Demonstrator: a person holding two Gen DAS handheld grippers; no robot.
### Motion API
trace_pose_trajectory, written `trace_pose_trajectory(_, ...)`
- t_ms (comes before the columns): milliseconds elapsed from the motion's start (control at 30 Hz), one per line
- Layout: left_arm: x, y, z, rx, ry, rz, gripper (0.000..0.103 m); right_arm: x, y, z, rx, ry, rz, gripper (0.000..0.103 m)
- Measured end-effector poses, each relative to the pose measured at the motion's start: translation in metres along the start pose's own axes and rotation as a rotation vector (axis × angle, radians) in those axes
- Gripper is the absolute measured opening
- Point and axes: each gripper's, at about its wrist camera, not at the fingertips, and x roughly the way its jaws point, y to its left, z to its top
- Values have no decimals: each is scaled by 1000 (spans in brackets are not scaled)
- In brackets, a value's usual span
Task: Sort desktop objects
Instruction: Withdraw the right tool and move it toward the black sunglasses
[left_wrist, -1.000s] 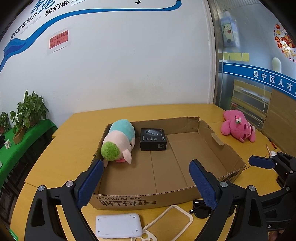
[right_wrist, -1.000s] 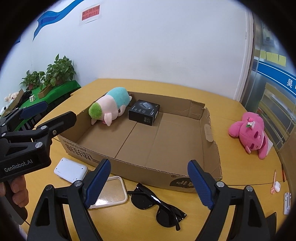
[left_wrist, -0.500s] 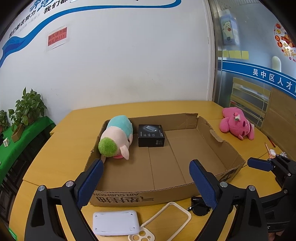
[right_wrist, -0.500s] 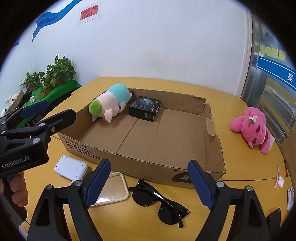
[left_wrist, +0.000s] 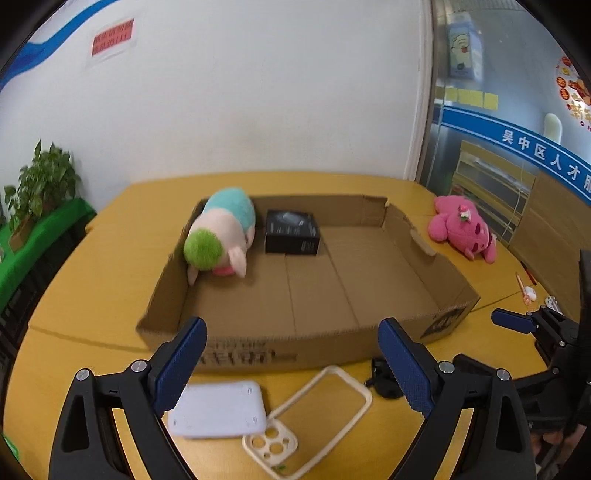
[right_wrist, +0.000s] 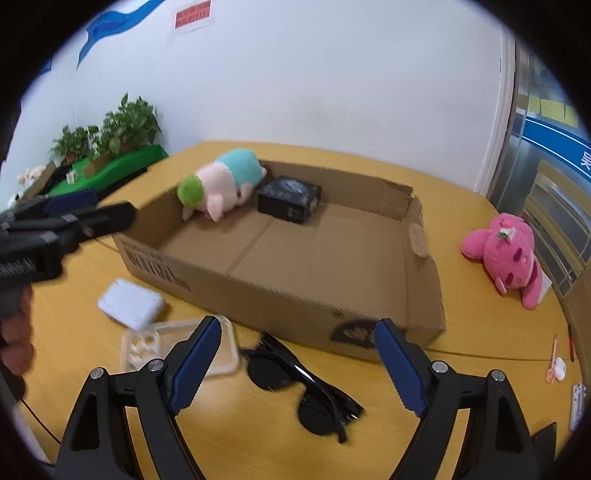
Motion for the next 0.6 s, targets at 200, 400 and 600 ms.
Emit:
trace_pose_trajectory(200, 9, 2, -35, -30, 105, -50, 96, 36, -39, -46, 6, 126, 126, 85)
trace_pose_trajectory(400, 13, 2, -53, -50, 158, -66, 96, 74, -42, -54, -48, 198, 157, 85)
trace_pose_trajectory(600, 13, 5, -61, -63, 170, -79, 96, 81, -16, -65, -58, 255, 256, 86)
